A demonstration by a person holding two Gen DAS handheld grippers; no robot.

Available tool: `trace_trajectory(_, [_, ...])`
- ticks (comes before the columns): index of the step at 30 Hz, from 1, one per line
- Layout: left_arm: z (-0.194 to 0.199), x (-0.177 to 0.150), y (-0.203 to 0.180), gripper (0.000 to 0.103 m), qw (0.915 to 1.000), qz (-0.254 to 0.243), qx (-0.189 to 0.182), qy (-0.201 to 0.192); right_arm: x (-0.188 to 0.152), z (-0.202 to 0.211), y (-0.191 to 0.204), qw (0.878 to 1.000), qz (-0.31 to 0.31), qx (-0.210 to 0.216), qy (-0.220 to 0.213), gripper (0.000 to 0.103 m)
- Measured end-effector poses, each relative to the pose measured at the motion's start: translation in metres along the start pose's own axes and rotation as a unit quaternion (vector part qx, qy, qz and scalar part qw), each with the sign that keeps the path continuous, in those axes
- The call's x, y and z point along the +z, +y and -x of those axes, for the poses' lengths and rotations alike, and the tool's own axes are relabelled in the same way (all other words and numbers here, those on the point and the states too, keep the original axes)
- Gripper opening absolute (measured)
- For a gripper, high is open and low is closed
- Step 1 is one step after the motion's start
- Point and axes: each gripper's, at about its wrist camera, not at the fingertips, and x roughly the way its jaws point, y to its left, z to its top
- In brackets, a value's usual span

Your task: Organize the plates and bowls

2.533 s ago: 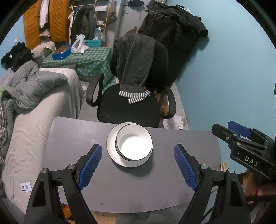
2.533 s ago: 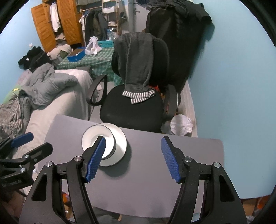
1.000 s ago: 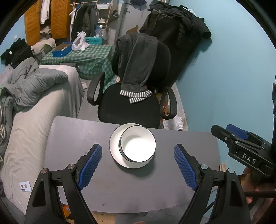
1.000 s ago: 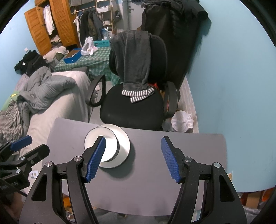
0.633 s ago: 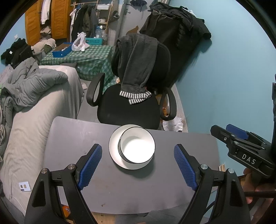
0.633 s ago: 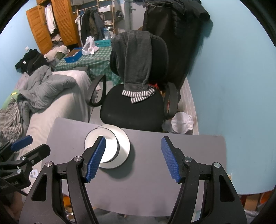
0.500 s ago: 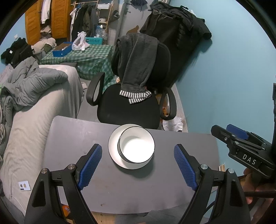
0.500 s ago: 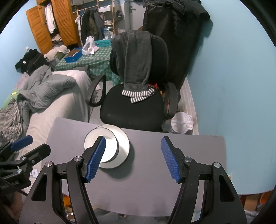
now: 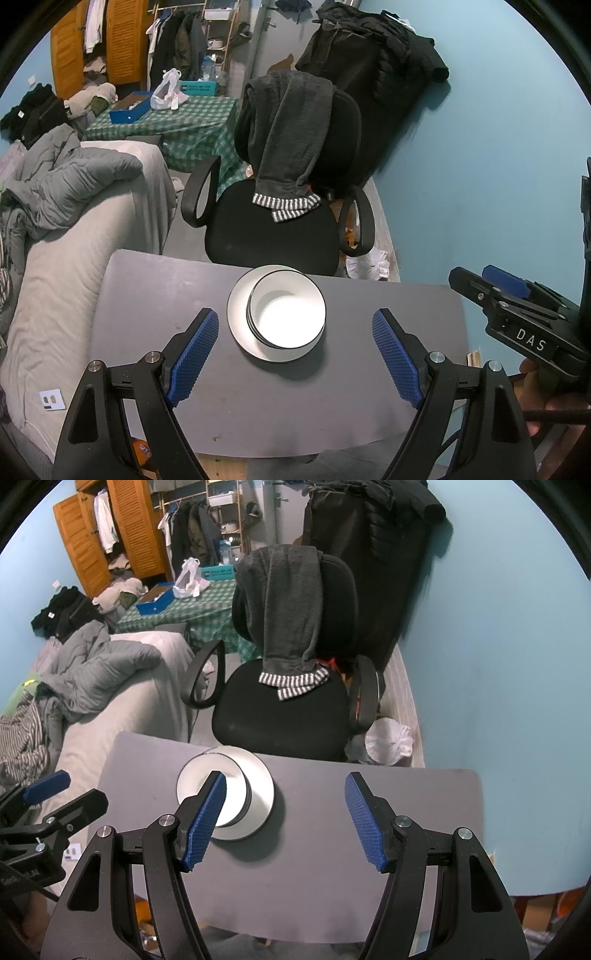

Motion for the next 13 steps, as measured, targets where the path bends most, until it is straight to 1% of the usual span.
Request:
trace_trajectory(6, [0.0013, -0.0022, -0.0041, 0.086, 1.0000, -0.003, 0.001, -0.004, 0.0003, 0.0000, -0.0002, 1.000, 0.000, 0.000, 0.001, 0.066])
trace_trajectory(8, [0.0029, -0.0034, -0.0063, 0.086, 0.9999, -0.003, 0.007, -0.009, 0.0009, -0.0002, -0.0005, 1.000, -0.001, 0.000, 0.001, 0.066])
trace_trajectory(13, [0.0056, -0.0041, -0.0095, 0.086, 1.0000, -0.003, 0.005, -0.005, -0.0006, 0.0004, -0.0012, 1.000, -0.002, 0.001, 0.002, 0.066])
